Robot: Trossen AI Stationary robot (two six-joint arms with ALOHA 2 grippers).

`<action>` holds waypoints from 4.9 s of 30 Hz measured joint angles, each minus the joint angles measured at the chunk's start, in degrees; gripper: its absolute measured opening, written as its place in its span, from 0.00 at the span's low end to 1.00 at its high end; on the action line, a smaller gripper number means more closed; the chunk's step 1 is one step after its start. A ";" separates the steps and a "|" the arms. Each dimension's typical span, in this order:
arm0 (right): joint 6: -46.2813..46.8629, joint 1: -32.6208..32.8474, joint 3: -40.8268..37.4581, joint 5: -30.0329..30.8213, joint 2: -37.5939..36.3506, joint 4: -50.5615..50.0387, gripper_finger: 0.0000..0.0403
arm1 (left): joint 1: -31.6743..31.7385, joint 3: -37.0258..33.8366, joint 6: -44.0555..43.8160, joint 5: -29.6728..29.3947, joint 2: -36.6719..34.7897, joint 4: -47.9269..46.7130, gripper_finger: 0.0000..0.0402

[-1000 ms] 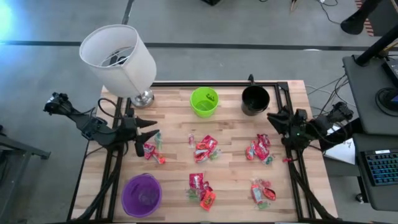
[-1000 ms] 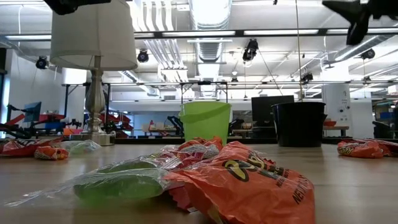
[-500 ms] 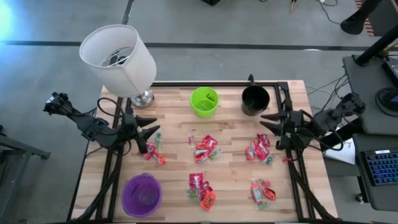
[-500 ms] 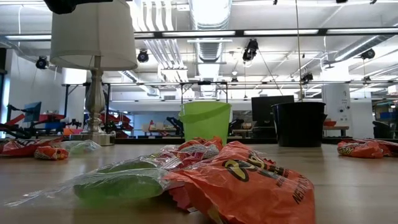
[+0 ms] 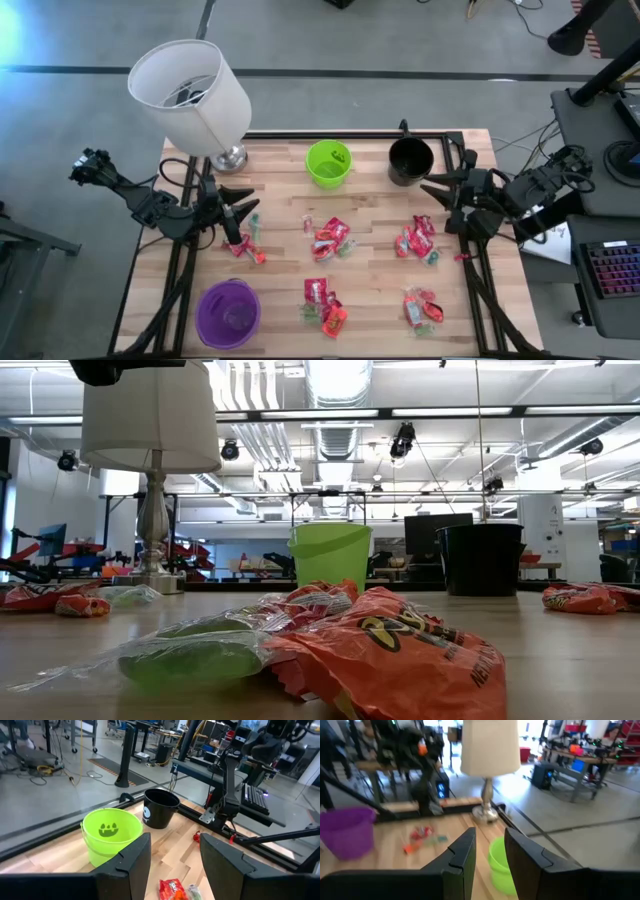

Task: Sort candy
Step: Put the red candy into the black bucket

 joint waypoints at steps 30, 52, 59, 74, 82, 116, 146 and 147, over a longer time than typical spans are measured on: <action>57.51 -1.62 9.17 -4.61 15.87 -43.84 0.43 | 0.00 0.02 4.44 9.85 -0.06 2.20 0.38; 66.86 -1.62 3.13 -30.34 26.04 -48.89 0.43 | 0.00 0.02 7.37 13.29 -0.50 -1.01 0.38; 70.78 -1.62 -2.63 -32.56 26.22 -45.97 0.43 | 0.00 0.02 7.41 13.31 -0.61 -2.17 0.38; 71.30 -4.34 -14.16 -42.43 25.76 -33.89 0.43 | 0.00 0.02 7.24 13.35 -0.72 -2.54 0.38; 67.12 -7.40 -14.71 -41.94 25.76 -31.93 0.43 | 0.00 0.02 7.19 14.46 -0.72 -2.52 0.38; 66.39 -11.16 -26.92 -45.43 25.61 -16.05 0.34 | 0.00 0.02 6.73 14.40 -0.72 -2.51 0.38; 67.42 -11.10 -21.14 -46.99 19.34 -17.25 0.02 | 0.00 0.02 5.25 14.39 -0.72 -2.51 0.38; 67.42 -11.10 -20.75 -46.69 19.27 -17.21 0.02 | 0.00 0.02 5.25 14.39 -0.72 -2.52 0.38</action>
